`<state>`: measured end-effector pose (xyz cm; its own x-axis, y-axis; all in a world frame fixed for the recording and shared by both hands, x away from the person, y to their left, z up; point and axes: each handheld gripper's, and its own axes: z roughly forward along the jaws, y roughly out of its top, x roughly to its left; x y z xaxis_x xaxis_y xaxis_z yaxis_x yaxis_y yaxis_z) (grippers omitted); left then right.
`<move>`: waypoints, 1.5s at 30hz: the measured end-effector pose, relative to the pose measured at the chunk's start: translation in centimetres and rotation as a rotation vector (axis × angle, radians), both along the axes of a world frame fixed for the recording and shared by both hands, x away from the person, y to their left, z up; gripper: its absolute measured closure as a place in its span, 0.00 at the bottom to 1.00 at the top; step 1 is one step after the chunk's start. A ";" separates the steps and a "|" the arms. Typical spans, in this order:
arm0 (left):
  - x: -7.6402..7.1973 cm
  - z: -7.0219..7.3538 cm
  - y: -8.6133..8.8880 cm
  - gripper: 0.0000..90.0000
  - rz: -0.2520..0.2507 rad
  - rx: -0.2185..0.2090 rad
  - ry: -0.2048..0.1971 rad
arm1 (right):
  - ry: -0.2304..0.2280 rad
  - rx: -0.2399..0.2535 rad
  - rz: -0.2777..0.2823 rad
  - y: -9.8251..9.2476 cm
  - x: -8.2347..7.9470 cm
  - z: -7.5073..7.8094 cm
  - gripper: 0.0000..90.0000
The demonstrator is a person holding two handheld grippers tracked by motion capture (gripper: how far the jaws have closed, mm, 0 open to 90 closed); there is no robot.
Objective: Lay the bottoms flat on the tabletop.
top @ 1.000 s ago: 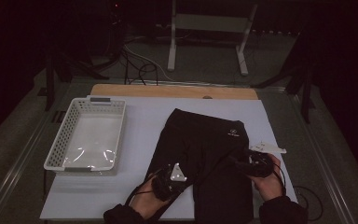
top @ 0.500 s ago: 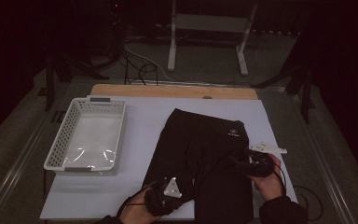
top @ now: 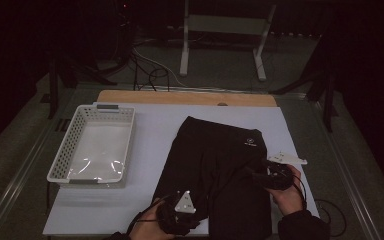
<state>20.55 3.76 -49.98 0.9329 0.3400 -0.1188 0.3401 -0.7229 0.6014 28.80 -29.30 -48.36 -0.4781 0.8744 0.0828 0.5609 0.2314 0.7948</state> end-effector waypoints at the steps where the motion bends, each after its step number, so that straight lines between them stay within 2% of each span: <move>1: 0.0 -0.1 0.0 0.69 0.002 0.010 0.000 | 0.000 -0.001 -0.002 0.0 0.0 0.0 0.27; 5: 0.1 -0.4 0.4 0.70 0.008 0.035 0.000 | -0.002 0.004 -0.004 -0.1 0.0 0.1 0.27; 9: 0.5 -0.2 0.8 0.94 -0.001 0.059 0.004 | -0.002 0.003 -0.003 -0.1 0.0 0.0 0.27; 12: 0.8 0.2 1.1 0.98 -0.010 0.065 -0.006 | -0.002 0.002 -0.003 0.0 0.0 0.0 0.27; 16: 1.4 0.9 1.6 0.98 0.025 0.039 -0.024 | -0.001 0.002 -0.004 0.0 0.0 0.0 0.27; 19: 2.4 1.8 2.3 0.98 0.070 0.029 -0.062 | -0.001 0.002 0.000 0.0 0.0 0.0 0.27; 25: 4.9 2.7 2.9 0.98 0.166 0.032 -0.122 | 0.001 0.001 0.001 0.0 0.0 0.0 0.27; 26: 4.9 2.7 2.9 0.98 0.166 0.032 -0.122 | 0.001 0.001 0.001 0.0 0.0 0.0 0.27; 27: 5.9 2.8 2.9 0.98 0.215 0.049 -0.150 | 0.002 0.003 -0.001 0.0 0.0 -0.1 0.27; 28: 6.3 2.7 3.0 0.98 0.238 0.053 -0.158 | 0.002 0.003 0.000 0.0 0.0 -0.1 0.27; 31: 7.3 2.3 3.0 0.95 0.309 0.091 -0.184 | 0.003 0.003 0.001 0.0 0.0 -0.1 0.27; 33: 7.4 2.0 3.0 0.82 0.346 0.095 -0.183 | 0.003 0.002 -0.004 -0.1 0.0 -0.1 0.27; 36: 7.1 1.9 3.0 0.73 0.345 0.066 -0.169 | 0.002 0.004 -0.006 -0.1 0.1 -0.1 0.27; 40: 6.1 2.0 2.4 0.67 0.305 0.018 -0.140 | 0.001 0.002 -0.004 0.0 0.0 0.0 0.27; 45: 5.1 1.3 1.7 0.63 0.277 0.023 -0.107 | -0.001 0.004 -0.004 -0.1 0.0 0.0 0.27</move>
